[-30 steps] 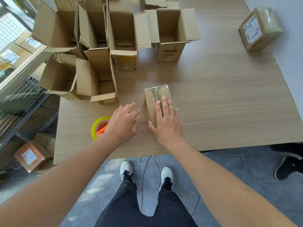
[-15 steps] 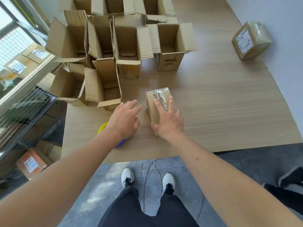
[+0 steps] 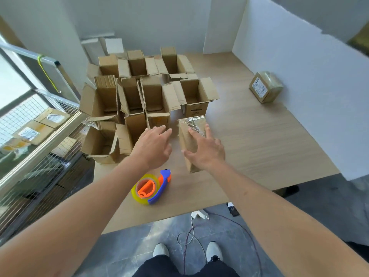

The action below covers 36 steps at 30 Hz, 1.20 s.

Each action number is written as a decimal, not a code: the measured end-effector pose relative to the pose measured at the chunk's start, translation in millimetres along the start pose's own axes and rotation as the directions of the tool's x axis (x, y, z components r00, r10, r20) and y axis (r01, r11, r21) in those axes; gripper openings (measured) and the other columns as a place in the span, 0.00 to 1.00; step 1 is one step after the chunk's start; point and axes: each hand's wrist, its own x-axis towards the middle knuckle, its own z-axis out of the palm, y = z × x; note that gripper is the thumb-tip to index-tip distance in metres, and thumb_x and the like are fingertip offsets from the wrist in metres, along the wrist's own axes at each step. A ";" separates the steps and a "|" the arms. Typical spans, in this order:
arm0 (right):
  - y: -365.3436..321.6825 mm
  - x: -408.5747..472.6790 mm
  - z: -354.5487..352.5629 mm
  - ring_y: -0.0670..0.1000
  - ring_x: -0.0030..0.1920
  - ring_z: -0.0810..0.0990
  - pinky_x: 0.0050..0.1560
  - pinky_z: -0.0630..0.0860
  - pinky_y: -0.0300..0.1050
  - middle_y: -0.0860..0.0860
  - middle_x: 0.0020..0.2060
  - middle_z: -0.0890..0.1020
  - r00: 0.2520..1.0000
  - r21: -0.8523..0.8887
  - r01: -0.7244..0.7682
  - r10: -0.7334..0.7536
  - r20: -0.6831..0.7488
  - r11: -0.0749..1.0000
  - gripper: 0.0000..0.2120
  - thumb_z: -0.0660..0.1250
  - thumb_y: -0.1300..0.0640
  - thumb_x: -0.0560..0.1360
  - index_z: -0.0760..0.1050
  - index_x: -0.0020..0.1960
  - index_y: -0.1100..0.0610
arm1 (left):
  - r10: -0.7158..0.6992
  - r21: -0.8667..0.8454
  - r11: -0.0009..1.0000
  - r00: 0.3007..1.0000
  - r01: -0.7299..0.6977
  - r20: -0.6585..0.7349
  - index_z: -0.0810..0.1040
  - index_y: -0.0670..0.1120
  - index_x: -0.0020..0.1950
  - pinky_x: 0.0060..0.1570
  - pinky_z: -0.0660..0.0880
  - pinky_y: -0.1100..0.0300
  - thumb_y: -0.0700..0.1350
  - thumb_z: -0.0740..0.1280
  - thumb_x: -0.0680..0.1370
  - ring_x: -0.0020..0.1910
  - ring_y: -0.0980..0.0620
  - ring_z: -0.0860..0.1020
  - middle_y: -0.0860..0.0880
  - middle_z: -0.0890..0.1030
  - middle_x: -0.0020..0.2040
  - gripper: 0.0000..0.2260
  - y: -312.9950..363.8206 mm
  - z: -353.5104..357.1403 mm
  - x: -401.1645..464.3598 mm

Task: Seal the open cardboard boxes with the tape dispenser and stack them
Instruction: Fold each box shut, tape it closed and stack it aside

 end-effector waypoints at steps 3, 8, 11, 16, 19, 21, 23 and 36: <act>-7.1 -7.4 -28.7 0.66 0.68 0.71 0.68 0.69 0.57 0.51 0.82 0.51 0.999 -0.004 -0.015 0.015 -0.041 1.000 0.38 0.64 0.28 0.71 0.55 0.77 0.31 | 0.032 0.021 0.999 0.999 -0.032 -0.028 0.65 0.48 0.80 0.77 0.59 0.41 0.54 0.61 0.83 0.77 0.42 0.66 0.43 0.68 0.78 0.26 2.5 -27.5 -0.3; -10.9 -20.9 -79.3 0.66 0.67 0.71 0.66 0.70 0.57 0.52 0.81 0.55 0.991 -0.006 -0.024 0.023 -0.134 1.000 0.38 0.62 0.28 0.71 0.56 0.78 0.32 | 0.066 0.039 0.997 0.996 -0.064 -0.058 0.66 0.48 0.80 0.75 0.60 0.41 0.58 0.57 0.84 0.75 0.40 0.67 0.43 0.70 0.76 0.26 16.2 -72.7 1.8; -4.1 -27.7 -110.1 0.65 0.67 0.71 0.66 0.70 0.57 0.52 0.81 0.56 0.985 0.001 -0.032 0.032 -0.170 0.999 0.37 0.62 0.29 0.71 0.57 0.78 0.34 | 0.070 0.053 0.996 0.996 -0.067 -0.062 0.63 0.49 0.81 0.77 0.58 0.39 0.60 0.54 0.85 0.78 0.38 0.63 0.44 0.66 0.79 0.27 30.5 -97.3 6.1; 21.5 -37.2 -156.0 0.64 0.67 0.72 0.66 0.70 0.55 0.52 0.80 0.58 0.975 0.020 -0.050 0.053 -0.215 0.999 0.36 0.63 0.29 0.71 0.60 0.77 0.35 | 0.069 0.068 0.996 0.993 -0.062 -0.098 0.62 0.46 0.81 0.77 0.57 0.41 0.59 0.50 0.85 0.80 0.42 0.60 0.45 0.63 0.81 0.27 66.6 -125.0 13.3; 45.7 -42.4 -177.9 0.64 0.67 0.72 0.66 0.70 0.55 0.52 0.80 0.59 0.969 0.031 -0.044 0.050 -0.244 0.999 0.36 0.63 0.30 0.71 0.60 0.77 0.34 | 0.050 0.051 0.998 0.994 -0.045 -0.097 0.60 0.47 0.82 0.78 0.56 0.42 0.59 0.49 0.86 0.81 0.43 0.57 0.46 0.60 0.82 0.28 94.0 -134.8 17.6; 66.8 -46.9 -189.9 0.64 0.68 0.71 0.67 0.69 0.55 0.51 0.79 0.60 0.966 0.038 -0.040 0.048 -0.254 0.998 0.36 0.63 0.30 0.71 0.61 0.77 0.34 | 0.046 0.050 0.998 0.993 -0.041 -0.104 0.61 0.47 0.82 0.78 0.58 0.42 0.59 0.49 0.86 0.80 0.42 0.59 0.46 0.62 0.81 0.27 116.3 -137.0 19.8; 91.0 -52.1 -200.1 0.64 0.69 0.71 0.66 0.70 0.55 0.51 0.78 0.61 0.967 0.040 -0.037 0.046 -0.252 0.999 0.36 0.63 0.30 0.71 0.62 0.76 0.35 | 0.046 0.054 0.998 0.993 -0.040 -0.112 0.62 0.46 0.81 0.77 0.59 0.43 0.58 0.50 0.86 0.79 0.42 0.61 0.46 0.63 0.81 0.27 141.8 -135.9 20.8; 251.4 -69.9 -237.5 0.64 0.67 0.72 0.65 0.70 0.54 0.51 0.77 0.62 0.972 0.024 -0.036 0.041 -0.232 0.999 0.34 0.64 0.31 0.71 0.64 0.75 0.35 | 0.007 0.096 0.995 0.998 0.000 -0.070 0.67 0.48 0.78 0.71 0.67 0.40 0.58 0.54 0.85 0.71 0.38 0.69 0.45 0.69 0.76 0.25 292.8 -100.4 50.1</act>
